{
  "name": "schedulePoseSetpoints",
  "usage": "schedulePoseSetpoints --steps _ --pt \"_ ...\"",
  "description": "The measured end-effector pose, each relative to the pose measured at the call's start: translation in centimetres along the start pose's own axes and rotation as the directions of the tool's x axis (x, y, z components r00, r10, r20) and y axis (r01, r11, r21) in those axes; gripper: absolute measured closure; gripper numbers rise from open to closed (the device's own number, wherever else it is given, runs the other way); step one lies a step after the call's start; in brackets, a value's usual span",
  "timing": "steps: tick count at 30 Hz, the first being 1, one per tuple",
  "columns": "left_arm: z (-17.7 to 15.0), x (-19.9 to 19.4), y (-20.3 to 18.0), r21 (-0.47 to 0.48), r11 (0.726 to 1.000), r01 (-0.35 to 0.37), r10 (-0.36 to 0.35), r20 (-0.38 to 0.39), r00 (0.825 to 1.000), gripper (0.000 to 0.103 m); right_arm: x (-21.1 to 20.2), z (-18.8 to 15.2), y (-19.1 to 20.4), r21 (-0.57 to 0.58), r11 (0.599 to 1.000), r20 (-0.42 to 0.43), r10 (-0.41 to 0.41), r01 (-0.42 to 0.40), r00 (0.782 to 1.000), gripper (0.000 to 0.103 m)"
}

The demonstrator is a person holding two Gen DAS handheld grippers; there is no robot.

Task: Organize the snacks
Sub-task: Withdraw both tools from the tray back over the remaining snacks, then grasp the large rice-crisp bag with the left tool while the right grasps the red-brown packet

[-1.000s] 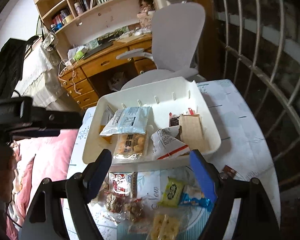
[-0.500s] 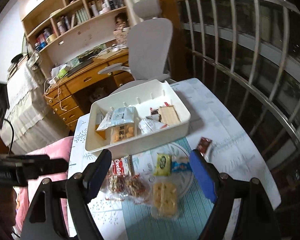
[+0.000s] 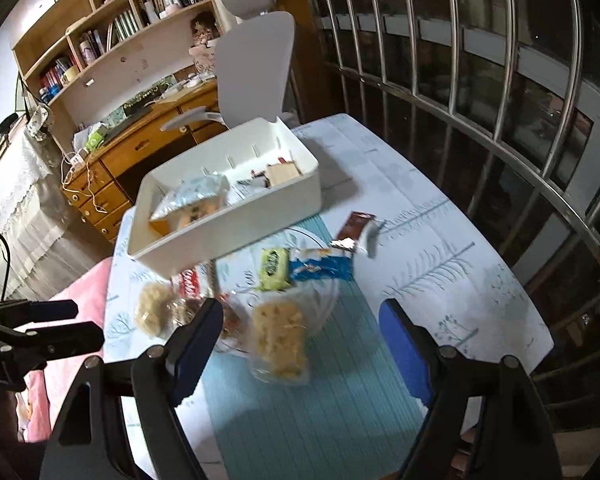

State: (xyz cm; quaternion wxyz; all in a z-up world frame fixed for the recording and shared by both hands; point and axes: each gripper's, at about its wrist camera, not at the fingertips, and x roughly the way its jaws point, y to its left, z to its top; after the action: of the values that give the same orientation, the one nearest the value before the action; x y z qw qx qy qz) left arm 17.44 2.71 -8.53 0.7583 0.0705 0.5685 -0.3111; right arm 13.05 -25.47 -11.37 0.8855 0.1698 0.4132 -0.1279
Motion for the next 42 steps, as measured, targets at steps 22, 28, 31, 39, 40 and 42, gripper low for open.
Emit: schedulePoseSetpoints --steps 22,28,31,39,40,42 --pt "1.4 10.7 -3.6 -0.331 0.937 -0.109 0.049 -0.185 0.982 0.007 6.4 4.3 -6.0 -0.357 0.918 -0.168 0.119 -0.173 0.979 0.023" --pt "1.3 14.1 -4.4 -0.41 0.895 -0.176 0.087 -0.227 0.97 0.007 8.2 5.1 -6.4 -0.496 0.839 -0.198 0.143 -0.224 0.97 0.023" --pt "1.1 15.4 -4.6 -0.433 0.876 -0.211 0.11 -0.247 0.963 0.007 9.0 5.5 -6.7 -0.533 0.814 -0.188 0.152 -0.231 0.97 0.023" --pt "1.1 18.1 -4.5 -0.486 0.824 -0.291 0.152 -0.305 0.94 0.007 12.9 6.2 -7.2 -0.605 0.76 -0.184 0.159 -0.239 0.97 0.023" --pt "1.2 18.4 -4.6 -0.487 0.821 -0.297 0.156 -0.308 0.938 0.007 13.6 6.2 -7.1 -0.617 0.75 -0.182 0.159 -0.238 0.97 0.023" --pt "1.6 19.4 -4.9 -0.489 0.816 -0.309 0.168 -0.311 0.936 0.007 14.4 6.2 -7.1 -0.631 0.738 -0.181 0.16 -0.24 0.97 0.024"
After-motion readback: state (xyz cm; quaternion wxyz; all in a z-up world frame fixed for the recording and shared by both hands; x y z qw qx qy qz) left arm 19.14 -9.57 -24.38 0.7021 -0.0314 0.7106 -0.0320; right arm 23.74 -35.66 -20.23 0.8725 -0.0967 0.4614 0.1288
